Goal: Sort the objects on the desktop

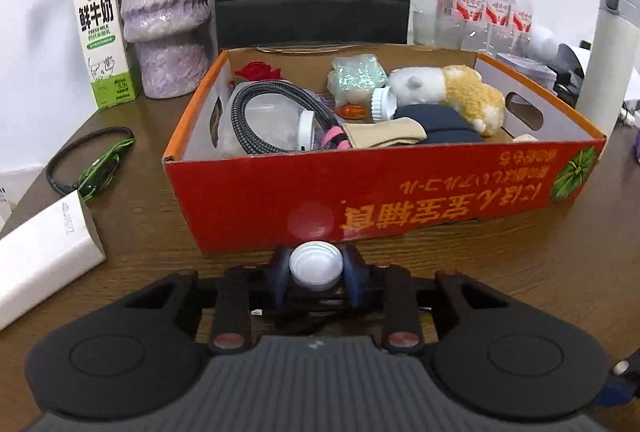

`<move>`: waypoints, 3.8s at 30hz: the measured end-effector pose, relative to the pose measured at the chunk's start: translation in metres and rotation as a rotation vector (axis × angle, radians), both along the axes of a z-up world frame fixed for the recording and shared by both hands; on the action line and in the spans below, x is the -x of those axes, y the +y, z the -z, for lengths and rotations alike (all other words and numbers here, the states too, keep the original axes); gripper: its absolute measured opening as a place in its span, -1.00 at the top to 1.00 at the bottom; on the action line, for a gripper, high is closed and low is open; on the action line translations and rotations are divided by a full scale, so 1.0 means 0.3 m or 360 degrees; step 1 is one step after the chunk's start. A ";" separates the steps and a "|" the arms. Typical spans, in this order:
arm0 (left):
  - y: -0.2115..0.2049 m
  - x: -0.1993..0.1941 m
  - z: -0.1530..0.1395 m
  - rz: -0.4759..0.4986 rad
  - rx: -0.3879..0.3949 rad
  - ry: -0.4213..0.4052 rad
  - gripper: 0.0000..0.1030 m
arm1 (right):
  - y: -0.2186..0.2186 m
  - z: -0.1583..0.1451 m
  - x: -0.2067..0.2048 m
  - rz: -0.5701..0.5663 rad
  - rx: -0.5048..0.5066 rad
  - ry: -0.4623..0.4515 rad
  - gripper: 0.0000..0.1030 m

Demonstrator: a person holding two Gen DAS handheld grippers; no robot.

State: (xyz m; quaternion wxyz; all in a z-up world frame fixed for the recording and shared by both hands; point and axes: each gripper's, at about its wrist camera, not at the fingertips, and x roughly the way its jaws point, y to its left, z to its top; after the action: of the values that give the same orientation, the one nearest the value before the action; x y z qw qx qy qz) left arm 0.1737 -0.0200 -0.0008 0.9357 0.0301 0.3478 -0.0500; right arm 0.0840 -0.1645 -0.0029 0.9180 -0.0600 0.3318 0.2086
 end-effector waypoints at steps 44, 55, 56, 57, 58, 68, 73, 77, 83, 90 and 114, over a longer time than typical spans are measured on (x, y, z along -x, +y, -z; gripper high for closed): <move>0.131 0.640 -0.097 -0.0055 0.0243 -0.0127 0.44 | 0.031 -0.040 -0.097 -0.0031 0.0040 0.0114 0.99; 0.099 0.632 -0.217 -0.0009 0.0241 -0.0261 0.44 | -0.108 -0.346 0.193 0.0125 -0.0224 -0.0357 1.00; 0.100 0.614 -0.247 0.0010 0.0253 -0.0286 0.44 | -0.117 -0.378 0.193 0.0114 -0.0227 -0.0385 1.00; 0.100 0.593 -0.280 0.0031 0.0260 -0.0314 0.44 | -0.126 -0.403 0.190 0.0125 -0.0246 -0.0414 1.00; 0.099 0.565 -0.316 0.0058 0.0263 -0.0344 0.44 | -0.132 -0.430 0.182 0.0122 -0.0240 -0.0446 1.00; 0.057 -0.039 -0.482 0.0189 0.0238 -0.0212 0.44 | -0.149 -0.650 -0.276 0.0137 -0.0159 -0.0657 0.99; 0.066 -0.255 -0.316 0.0189 0.0149 -0.0008 0.43 | -0.101 -0.513 -0.570 0.0072 -0.0193 -0.0522 0.99; 0.062 -0.324 -0.230 0.0314 0.0202 0.0083 0.14 | -0.033 -0.304 -0.810 0.0005 -0.0052 -0.0216 0.96; 0.107 -0.364 -0.251 0.0250 0.0208 0.0066 -0.23 | -0.064 -0.174 -0.882 0.0220 0.0098 -0.0043 -0.02; 0.118 -0.361 -0.348 -0.0012 0.0157 0.0030 -0.69 | -0.133 -0.330 -0.839 0.0353 0.0107 -0.0008 -0.23; 0.123 0.568 -0.145 -0.0315 0.0205 -0.0083 -1.00 | -0.182 -0.164 0.142 0.0409 -0.0130 -0.0043 -0.71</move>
State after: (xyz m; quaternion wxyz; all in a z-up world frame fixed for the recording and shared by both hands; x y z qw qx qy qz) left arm 0.0032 0.0168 0.0428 0.9448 -0.0634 0.3207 0.0213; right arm 0.0414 -0.2191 0.0462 0.9432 0.0176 0.3157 0.1017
